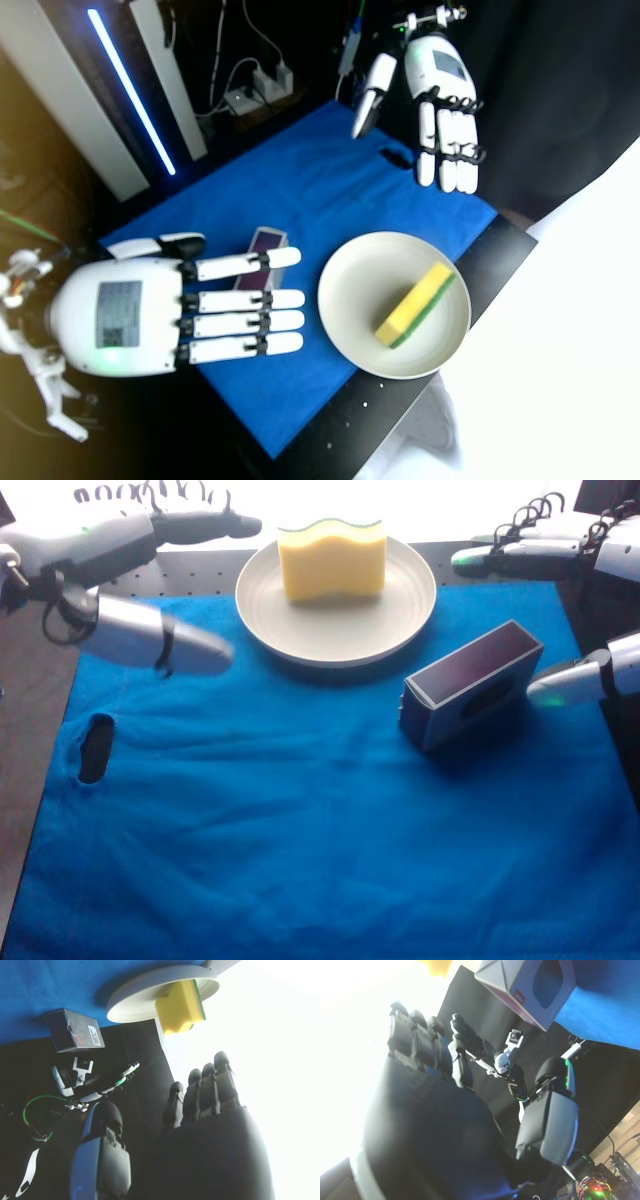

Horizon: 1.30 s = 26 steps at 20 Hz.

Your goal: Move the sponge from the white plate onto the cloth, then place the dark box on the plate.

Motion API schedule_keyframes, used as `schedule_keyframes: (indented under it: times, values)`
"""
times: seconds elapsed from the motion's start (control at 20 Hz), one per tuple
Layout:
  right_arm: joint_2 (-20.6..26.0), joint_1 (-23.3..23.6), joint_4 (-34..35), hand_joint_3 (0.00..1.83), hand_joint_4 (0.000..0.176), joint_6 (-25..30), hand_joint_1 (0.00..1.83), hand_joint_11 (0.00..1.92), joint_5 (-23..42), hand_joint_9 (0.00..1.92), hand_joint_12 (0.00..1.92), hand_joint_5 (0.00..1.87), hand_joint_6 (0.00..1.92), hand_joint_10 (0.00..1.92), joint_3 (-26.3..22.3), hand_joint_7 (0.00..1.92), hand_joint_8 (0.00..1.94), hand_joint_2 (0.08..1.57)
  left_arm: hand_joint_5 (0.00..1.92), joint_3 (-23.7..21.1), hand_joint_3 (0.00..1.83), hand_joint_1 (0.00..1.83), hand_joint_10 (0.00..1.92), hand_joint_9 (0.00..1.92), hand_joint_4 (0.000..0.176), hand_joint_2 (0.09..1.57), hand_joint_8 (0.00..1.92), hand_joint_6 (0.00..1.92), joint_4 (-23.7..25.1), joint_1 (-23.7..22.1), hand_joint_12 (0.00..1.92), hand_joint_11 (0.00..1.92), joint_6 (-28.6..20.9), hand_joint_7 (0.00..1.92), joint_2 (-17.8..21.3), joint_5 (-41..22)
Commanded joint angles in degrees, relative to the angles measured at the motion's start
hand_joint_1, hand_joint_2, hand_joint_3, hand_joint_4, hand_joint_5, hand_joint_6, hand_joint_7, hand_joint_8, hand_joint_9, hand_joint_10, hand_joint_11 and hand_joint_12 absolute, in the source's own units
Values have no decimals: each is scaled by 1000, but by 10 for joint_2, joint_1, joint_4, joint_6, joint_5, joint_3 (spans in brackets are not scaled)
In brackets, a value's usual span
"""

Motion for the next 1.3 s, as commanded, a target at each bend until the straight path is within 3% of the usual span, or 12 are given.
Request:
schedule_keyframes:
  times: [0.0, 0.25, 0.3, 0.4, 0.55, 0.65, 0.75, 0.8, 0.85, 1.1, 1.15, 1.25]
  values:
    - [0, 9, 30, 16, 120, 4, 632, 21, 51, 53, 123, 197, 6, 13, 1, 105, 8, 986, 274, 2, 6, 745, 17, 120, 40, 1012, 6, 6, -17, -9, 478, 0, -3, 178, -1, -54]
    - [-2, 9, 29, 10, 130, 4, 654, 18, 51, 63, 125, 173, 0, 8, 2, 105, 3, 999, 344, 51, 0, 760, 12, 246, 54, 959, 3, 3, 20, -82, 730, 0, -3, 269, -48, -1]
    - [-4, 9, 28, 11, 139, 4, 658, 19, 51, 58, 126, 158, 0, 5, 4, 99, 0, 1005, 325, 67, 0, 651, 14, 281, 102, 942, 2, 0, 20, -92, 810, 0, -3, 282, -63, 7]
    - [-6, 9, 26, 5, 133, 4, 646, 86, 51, 77, 160, 172, 5, 10, 6, 98, 1, 1001, 338, 103, 1, 591, 16, 325, 139, 951, 3, 4, 19, -110, 851, 0, -3, 296, -98, 29]
    - [-13, 9, 21, 4, 138, 4, 625, 17, 51, 49, 138, 166, 1, 0, 13, 85, 0, 1002, 353, 164, 0, 621, 12, 378, 162, 958, 6, 3, 7, -124, 928, 0, -3, 354, -157, 66]
    - [-19, 10, 17, 1, 133, 4, 647, 1, 51, 40, 132, 168, 2, 1, 19, 91, 2, 1000, 367, 217, 0, 575, 15, 440, 147, 957, 7, 1, -4, -129, 997, 0, -3, 413, -206, 95]
    - [-26, 24, 0, 0, 120, 4, 646, 16, 51, 52, 139, 182, 6, 4, 23, 109, 7, 988, 410, 266, 0, 530, 15, 525, 93, 932, 7, 2, -12, -135, 630, 0, -3, 523, -247, 124]
    - [-30, 32, -10, 0, 121, 4, 643, 17, 51, 58, 139, 179, 4, 6, 26, 120, 10, 987, 458, 284, 2, 613, 12, 591, 85, 914, 2, 5, -19, -135, 1052, 184, -3, 558, -260, 134]
    - [-33, 36, -14, 0, 120, 4, 707, 15, 51, 56, 137, 178, 3, 4, 27, 120, 8, 984, 484, 294, 1, 667, 8, 616, 90, 907, 0, 3, -23, -135, 1093, 252, -3, 557, -267, 140]
    - [-37, 42, -20, 0, 140, 4, 735, 14, 51, 43, 136, 183, 6, 0, 32, 95, 1, 983, 641, 336, 3, 962, 42, 830, 18, 1045, 10, 7, -35, -135, 1246, 339, -5, 720, -306, 156]
    - [-37, 42, -20, 1, 150, 4, 671, 9, 51, 35, 134, 181, 3, 0, 32, 93, 0, 984, 770, 338, 0, 1153, 51, 975, 0, 1158, 879, 991, -35, -135, 1053, 518, -5, 920, -310, 156]
    - [-37, 42, -20, 2, 149, 4, 668, 6, 51, 34, 133, 182, 3, 0, 32, 99, 3, 988, 722, 345, 0, 1165, 65, 1043, 0, 1201, 1107, 1293, -42, -135, 1118, 461, -6, 890, -315, 155]
